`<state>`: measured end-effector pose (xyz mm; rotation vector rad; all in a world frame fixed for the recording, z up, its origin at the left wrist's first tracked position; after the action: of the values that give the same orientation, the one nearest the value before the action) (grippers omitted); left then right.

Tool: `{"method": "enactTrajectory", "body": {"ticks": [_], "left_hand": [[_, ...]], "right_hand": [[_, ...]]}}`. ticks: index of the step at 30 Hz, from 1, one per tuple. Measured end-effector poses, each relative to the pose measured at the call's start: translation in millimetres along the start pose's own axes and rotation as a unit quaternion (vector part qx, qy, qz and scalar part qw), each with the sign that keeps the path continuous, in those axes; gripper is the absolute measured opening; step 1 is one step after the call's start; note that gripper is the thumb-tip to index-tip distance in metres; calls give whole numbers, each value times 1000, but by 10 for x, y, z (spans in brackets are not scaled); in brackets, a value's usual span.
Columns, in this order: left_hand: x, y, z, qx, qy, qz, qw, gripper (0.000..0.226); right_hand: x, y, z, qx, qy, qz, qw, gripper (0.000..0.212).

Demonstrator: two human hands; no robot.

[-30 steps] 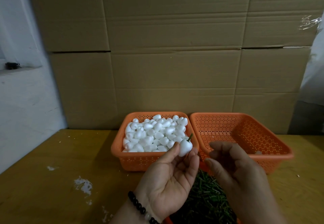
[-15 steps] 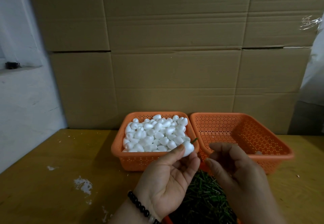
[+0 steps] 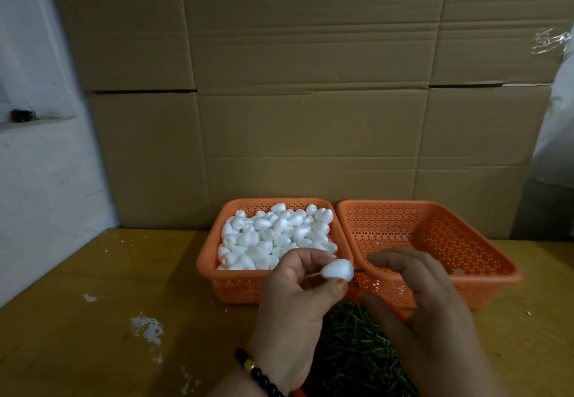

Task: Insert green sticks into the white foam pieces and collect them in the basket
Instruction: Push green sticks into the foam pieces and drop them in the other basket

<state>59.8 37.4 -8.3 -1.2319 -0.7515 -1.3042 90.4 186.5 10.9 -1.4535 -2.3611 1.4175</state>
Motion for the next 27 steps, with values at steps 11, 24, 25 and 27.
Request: {"method": "enactTrajectory", "body": {"ticks": [11, 24, 25, 27], "left_hand": [[74, 91, 100, -51, -241, 126, 961, 44], [65, -6, -19, -12, 70, -37, 997, 31], [70, -12, -26, -10, 99, -46, 994, 30], [70, -15, -33, -6, 126, -57, 990, 29]], "right_hand": [[-63, 27, 57, -18, 132, -83, 988, 41], [244, -30, -10, -54, -593, 331, 732, 27], [271, -34, -27, -55, -609, 348, 711, 29], [327, -34, -52, -53, -611, 357, 705, 31]]}}
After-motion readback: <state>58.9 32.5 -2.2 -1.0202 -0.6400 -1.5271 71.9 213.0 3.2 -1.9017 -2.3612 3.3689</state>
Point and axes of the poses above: each hand's wrist, its own y-axis away from the middle knuckle, its own z-axis out of the palm, x = y × z, the point moved 3 cm from there along -y, towards the middle knuckle, and after that the axes turned 9 degrees about -x, right-handed, at the moved point
